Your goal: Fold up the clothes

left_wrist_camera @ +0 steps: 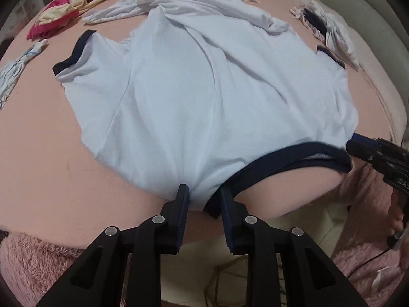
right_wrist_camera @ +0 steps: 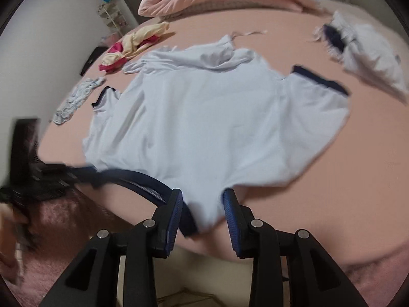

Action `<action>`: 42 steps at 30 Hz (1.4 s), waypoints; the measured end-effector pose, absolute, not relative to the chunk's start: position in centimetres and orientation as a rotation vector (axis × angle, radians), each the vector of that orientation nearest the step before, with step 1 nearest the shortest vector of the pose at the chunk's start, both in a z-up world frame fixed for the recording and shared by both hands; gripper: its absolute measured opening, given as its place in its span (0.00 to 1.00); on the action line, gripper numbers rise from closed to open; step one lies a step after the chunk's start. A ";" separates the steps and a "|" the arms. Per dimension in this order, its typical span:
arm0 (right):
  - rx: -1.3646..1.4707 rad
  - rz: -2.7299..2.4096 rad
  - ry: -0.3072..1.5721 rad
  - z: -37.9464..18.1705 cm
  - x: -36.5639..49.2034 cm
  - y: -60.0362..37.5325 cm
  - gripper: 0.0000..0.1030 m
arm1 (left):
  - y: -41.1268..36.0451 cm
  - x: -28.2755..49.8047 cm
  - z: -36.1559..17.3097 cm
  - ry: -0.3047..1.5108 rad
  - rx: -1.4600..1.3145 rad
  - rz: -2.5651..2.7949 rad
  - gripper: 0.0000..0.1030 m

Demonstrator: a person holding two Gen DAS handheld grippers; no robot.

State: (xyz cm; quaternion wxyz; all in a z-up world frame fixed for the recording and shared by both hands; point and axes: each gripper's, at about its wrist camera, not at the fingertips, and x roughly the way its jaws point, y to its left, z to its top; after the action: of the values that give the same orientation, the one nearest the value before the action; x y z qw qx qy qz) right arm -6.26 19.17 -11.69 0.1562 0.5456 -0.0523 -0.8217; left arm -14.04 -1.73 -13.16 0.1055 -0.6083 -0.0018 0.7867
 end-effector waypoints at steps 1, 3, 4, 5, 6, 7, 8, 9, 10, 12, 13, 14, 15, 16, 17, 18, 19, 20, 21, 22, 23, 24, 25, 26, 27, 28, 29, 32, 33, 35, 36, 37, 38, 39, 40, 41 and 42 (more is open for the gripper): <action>1.612 -2.329 -0.106 -12.5 -6.5 18.6 0.32 | -1.5 -13.8 -13.0 0.022 -1.791 2.311 0.22; 1.611 -2.322 -0.030 -12.8 -5.4 18.4 0.33 | -1.6 -13.1 -13.0 0.021 -1.831 2.261 0.22; 1.614 -2.315 -0.012 -12.9 -4.8 18.5 0.33 | -2.4 -12.9 -12.8 -0.084 -1.807 2.262 0.22; 1.625 -2.303 -0.078 -12.9 -4.4 19.2 0.33 | -3.4 -12.7 -12.6 -0.203 -1.783 2.260 0.22; 1.610 -2.310 -0.205 -12.8 -4.0 20.4 0.33 | -4.8 -12.8 -12.7 -0.389 -1.757 2.261 0.22; 1.595 -2.313 -0.358 -12.8 -3.9 21.7 0.33 | -6.2 -12.9 -12.7 -0.571 -1.727 2.255 0.22; 1.580 -2.308 -0.506 -12.9 -3.9 23.0 0.33 | -7.6 -13.0 -12.9 -0.729 -1.699 2.250 0.22; 1.577 -2.295 -0.634 -13.4 -4.4 24.1 0.33 | -8.5 -13.1 -13.2 -0.851 -1.669 2.235 0.22; 1.570 -2.277 -0.762 -13.8 -4.8 25.1 0.33 | -9.2 -13.2 -13.5 -0.958 -1.644 2.217 0.22; 1.555 -2.262 -0.870 -14.3 -5.6 25.9 0.33 | -8.5 -13.9 -14.5 -1.051 -1.657 2.194 0.22; 1.549 -2.264 -0.876 -14.4 -6.0 25.9 0.33 | -8.1 -14.2 -14.9 -1.094 -1.663 2.182 0.22; 1.543 -2.265 -0.883 -14.5 -6.4 25.9 0.33 | -7.8 -14.1 -15.5 -1.119 -1.673 2.173 0.22; 1.537 -2.266 -0.890 -14.7 -6.7 25.9 0.33 | -7.5 -14.0 -15.9 -1.147 -1.679 2.164 0.22; 1.530 -2.267 -0.897 -14.8 -7.1 25.9 0.33 | -7.7 -13.5 -16.1 -1.193 -1.664 2.155 0.22; 1.524 -2.268 -0.903 -14.9 -7.5 25.9 0.33 | -7.9 -13.1 -16.3 -1.239 -1.649 2.146 0.22; 1.518 -2.269 -0.910 -15.0 -7.8 25.9 0.33 | -8.2 -12.6 -16.5 -1.283 -1.634 2.138 0.22; 1.511 -2.270 -0.917 -15.1 -8.2 25.9 0.33 | -8.9 -11.8 -16.4 -1.321 -1.620 2.135 0.22; 1.505 -2.271 -0.924 -15.2 -8.6 25.9 0.33 | -9.6 -11.1 -16.3 -1.359 -1.606 2.132 0.22; 1.499 -2.272 -0.930 -15.3 -8.9 25.9 0.33 | -10.4 -10.7 -16.2 -1.396 -1.592 2.124 0.21; 1.493 -2.273 -0.937 -15.4 -9.3 25.9 0.33 | -11.9 -10.2 -16.0 -1.431 -1.573 2.105 0.21; 1.486 -2.274 -0.944 -15.5 -9.7 25.9 0.33 | -12.0 -10.7 -16.2 -1.456 -1.547 2.095 0.21; 1.480 -2.275 -0.950 -15.6 -10.0 25.9 0.33 | -12.0 -11.4 -16.3 -1.459 -1.527 2.094 0.21; 1.474 -2.276 -0.957 -15.7 -10.4 25.9 0.33 | -12.2 -11.9 -16.2 -1.449 -1.523 2.099 0.21; 1.468 -2.278 -0.958 -15.8 -10.8 25.8 0.33 | -12.3 -12.5 -16.0 -1.438 -1.511 2.108 0.21; 1.465 -2.283 -0.941 -15.7 -11.0 25.6 0.33 | -12.5 -12.9 -15.9 -1.423 -1.494 2.118 0.21; 1.463 -2.285 -0.927 -15.6 -11.1 25.5 0.33 | -12.4 -13.3 -16.0 -1.409 -1.491 2.123 0.21; 1.461 -2.288 -0.913 -15.5 -11.1 25.4 0.31 | -12.3 -13.6 -16.1 -1.401 -1.488 2.126 0.21; 1.466 -2.260 -0.903 -15.5 -10.8 25.4 0.18 | -13.2 -12.0 -16.8 -1.529 -1.455 2.103 0.21; 1.480 -2.240 -0.924 -15.7 -10.5 25.4 0.15 | -12.9 -11.2 -16.9 -1.546 -1.425 2.114 0.21; 1.495 -2.230 -0.946 -16.2 -10.1 25.4 0.15 | -12.3 -10.9 -16.9 -1.496 -1.397 2.151 0.21; 1.498 -2.233 -0.951 -16.5 -9.9 25.4 0.10 | -12.2 -11.0 -16.9 -1.468 -1.390 2.166 0.20; 1.496 -2.233 -0.960 -16.8 -9.8 25.5 0.10 | -12.2 -11.1 -16.9 -1.448 -1.387 2.171 0.21; 1.472 -2.218 -0.986 -17.1 -10.1 25.8 0.09 | -12.3 -11.8 -17.2 -1.468 -1.400 2.135 0.21; 1.447 -2.202 -1.012 -17.4 -10.5 26.0 0.09 | -12.5 -12.5 -17.4 -1.489 -1.413 2.099 0.21; 1.429 -2.186 -1.037 -17.7 -10.8 26.3 0.07 | -12.6 -13.2 -17.7 -1.508 -1.426 2.063 0.21; 1.431 -2.173 -1.057 -18.0 -11.3 26.5 0.00 | -12.7 -13.8 -17.9 -1.528 -1.438 2.027 0.21; 1.438 -2.171 -1.056 -18.0 -11.6 26.5 0.00 | -12.9 -14.1 -18.1 -1.552 -1.446 1.998 0.21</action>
State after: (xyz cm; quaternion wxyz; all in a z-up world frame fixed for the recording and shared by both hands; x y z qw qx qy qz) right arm -11.59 26.47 -18.05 0.1648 0.5048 -0.3705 -0.7621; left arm -14.12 -12.91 -18.14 0.1135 -0.4928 -0.5292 0.6813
